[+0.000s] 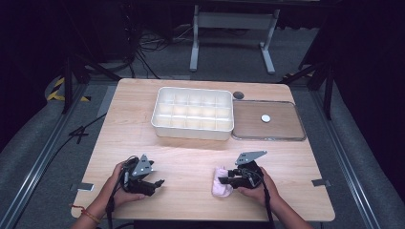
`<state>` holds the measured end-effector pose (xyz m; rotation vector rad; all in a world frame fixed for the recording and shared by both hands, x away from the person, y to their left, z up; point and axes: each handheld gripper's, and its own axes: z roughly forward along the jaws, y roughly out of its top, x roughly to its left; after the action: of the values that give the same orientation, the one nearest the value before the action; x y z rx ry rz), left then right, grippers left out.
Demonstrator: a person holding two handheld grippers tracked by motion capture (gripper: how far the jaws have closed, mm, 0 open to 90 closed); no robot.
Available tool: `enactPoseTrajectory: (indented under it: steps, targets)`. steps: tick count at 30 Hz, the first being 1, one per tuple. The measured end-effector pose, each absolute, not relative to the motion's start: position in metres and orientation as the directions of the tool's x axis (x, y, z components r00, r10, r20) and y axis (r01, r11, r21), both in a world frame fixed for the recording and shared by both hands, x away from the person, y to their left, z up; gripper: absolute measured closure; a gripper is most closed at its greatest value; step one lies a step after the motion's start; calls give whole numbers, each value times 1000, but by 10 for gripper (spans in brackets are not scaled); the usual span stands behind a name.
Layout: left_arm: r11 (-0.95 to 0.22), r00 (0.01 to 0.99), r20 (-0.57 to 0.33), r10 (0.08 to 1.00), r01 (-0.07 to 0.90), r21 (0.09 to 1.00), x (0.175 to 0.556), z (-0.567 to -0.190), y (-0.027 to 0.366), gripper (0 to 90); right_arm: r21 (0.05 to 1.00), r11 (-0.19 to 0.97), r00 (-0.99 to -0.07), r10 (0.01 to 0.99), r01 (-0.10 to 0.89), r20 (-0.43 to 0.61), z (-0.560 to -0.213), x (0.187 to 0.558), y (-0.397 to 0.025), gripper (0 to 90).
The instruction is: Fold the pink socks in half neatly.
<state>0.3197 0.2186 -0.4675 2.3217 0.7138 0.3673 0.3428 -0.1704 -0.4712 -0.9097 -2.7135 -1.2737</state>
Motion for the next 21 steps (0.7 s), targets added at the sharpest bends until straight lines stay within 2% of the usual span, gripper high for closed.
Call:
enactPoseTrajectory:
  steps: [4,11,14,15,21]
  targets:
    - [-608,793,42,608,431,667,324,-474,225,208,712,509,-840,499,485,216,-467,341,-175,693]
    - [-609,787,50,615,433,664,327,-477,225,166,744,507,-842,521,435,138,-455,337,-188,697]
    - [-591,782,31,623,444,673,328,-479,227,149,759,510,-845,526,404,96,-449,337,-193,698]
    - [-549,763,-16,647,480,684,329,-482,230,145,766,503,-843,529,401,94,-447,337,-195,697]
    - [-550,758,-2,652,475,686,329,-482,229,133,778,508,-843,536,369,50,-440,335,-198,698]
